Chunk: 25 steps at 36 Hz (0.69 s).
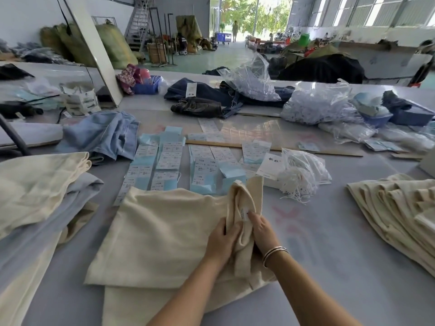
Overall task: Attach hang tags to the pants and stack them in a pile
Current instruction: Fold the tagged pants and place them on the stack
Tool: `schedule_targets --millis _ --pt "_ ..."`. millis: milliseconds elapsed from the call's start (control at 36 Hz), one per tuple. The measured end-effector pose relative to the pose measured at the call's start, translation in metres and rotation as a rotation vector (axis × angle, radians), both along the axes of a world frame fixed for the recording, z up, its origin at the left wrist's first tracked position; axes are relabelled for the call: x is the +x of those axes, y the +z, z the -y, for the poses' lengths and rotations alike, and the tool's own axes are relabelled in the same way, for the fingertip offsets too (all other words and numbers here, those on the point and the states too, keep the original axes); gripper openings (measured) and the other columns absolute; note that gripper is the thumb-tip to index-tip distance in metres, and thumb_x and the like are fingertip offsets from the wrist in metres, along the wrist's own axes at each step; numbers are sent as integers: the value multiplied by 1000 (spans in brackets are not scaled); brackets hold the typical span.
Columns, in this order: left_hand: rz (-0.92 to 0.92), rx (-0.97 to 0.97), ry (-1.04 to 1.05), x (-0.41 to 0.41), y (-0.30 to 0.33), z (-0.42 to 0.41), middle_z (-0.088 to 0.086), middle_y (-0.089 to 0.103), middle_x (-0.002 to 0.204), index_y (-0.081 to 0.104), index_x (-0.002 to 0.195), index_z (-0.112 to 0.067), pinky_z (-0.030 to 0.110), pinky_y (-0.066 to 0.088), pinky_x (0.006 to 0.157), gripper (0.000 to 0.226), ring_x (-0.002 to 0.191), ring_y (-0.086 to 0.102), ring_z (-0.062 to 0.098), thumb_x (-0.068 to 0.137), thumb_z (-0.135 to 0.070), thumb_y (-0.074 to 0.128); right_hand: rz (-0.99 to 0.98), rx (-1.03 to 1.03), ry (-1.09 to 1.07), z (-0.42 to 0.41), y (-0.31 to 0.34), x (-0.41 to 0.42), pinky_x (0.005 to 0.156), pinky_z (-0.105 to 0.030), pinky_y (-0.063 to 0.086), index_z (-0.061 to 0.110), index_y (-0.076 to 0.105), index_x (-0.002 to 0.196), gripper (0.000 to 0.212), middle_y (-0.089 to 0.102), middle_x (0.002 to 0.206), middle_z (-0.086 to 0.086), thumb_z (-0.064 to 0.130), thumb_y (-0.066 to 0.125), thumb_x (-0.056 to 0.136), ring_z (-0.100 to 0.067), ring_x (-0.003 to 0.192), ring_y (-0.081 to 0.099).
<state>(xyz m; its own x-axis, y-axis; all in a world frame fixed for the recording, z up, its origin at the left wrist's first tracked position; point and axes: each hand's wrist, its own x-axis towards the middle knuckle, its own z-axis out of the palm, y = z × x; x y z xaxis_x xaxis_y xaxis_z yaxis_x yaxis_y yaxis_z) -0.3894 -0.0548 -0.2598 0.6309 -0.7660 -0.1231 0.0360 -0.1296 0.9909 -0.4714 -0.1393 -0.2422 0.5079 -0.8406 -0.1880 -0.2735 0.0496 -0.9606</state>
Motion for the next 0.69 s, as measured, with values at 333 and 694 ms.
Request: schedule_targets --millis 333,694 --pt "-181 126 118 6 7 5 12 70 87 66 78 -11 35 49 78 30 83 62 22 89 -35 51 106 125 -45 -3 -7 -9 85 -41 51 9 66 96 30 72 87 -9 31 47 99 -25 85 66" --pt "-270 42 -29 11 6 4 6 74 100 69 112 -11 27 54 82 31 95 69 18 90 -32 64 329 291 49 -8 -9 -16 79 -41 55 5 62 107 18 72 87 -12 14 51 95 -26 82 67"
